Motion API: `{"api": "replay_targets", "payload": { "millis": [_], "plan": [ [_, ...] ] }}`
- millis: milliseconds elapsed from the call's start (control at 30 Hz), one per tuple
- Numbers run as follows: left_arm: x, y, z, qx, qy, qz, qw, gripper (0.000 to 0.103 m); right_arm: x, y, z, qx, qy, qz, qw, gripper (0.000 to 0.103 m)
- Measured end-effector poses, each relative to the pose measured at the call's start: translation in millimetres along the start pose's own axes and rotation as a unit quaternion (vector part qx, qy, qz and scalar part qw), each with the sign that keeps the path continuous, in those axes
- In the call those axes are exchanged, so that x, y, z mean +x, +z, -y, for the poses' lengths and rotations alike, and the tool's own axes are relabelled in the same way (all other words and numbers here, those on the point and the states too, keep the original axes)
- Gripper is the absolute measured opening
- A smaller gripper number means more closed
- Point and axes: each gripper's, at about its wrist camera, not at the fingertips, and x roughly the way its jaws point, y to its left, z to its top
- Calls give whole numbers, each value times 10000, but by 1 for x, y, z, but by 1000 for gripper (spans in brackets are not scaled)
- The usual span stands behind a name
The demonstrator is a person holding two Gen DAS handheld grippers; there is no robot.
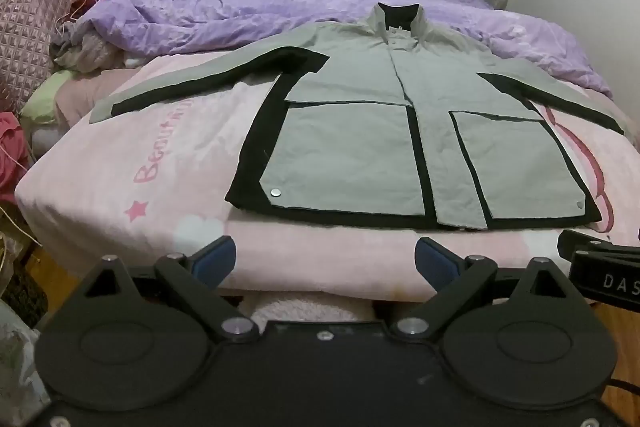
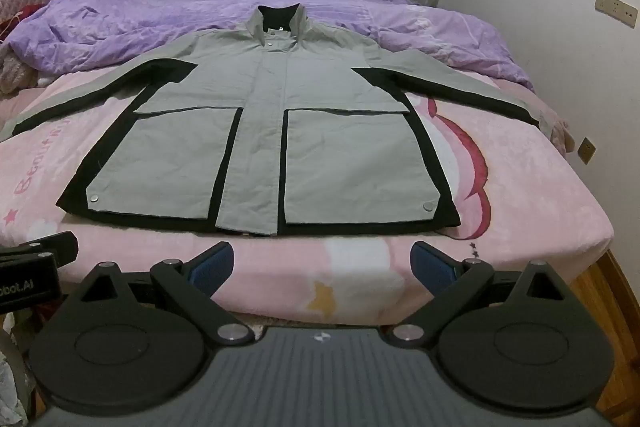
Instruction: Fold large clothes
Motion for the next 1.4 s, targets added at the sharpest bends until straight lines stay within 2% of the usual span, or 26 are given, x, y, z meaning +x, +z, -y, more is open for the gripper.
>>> {"api": "replay_targets", "payload": {
  "millis": [1400],
  "plan": [
    [-1, -2, -3, 25, 37, -32, 10000, 99, -2, 0, -3, -9, -5, -9, 10000, 103]
  ]
}}
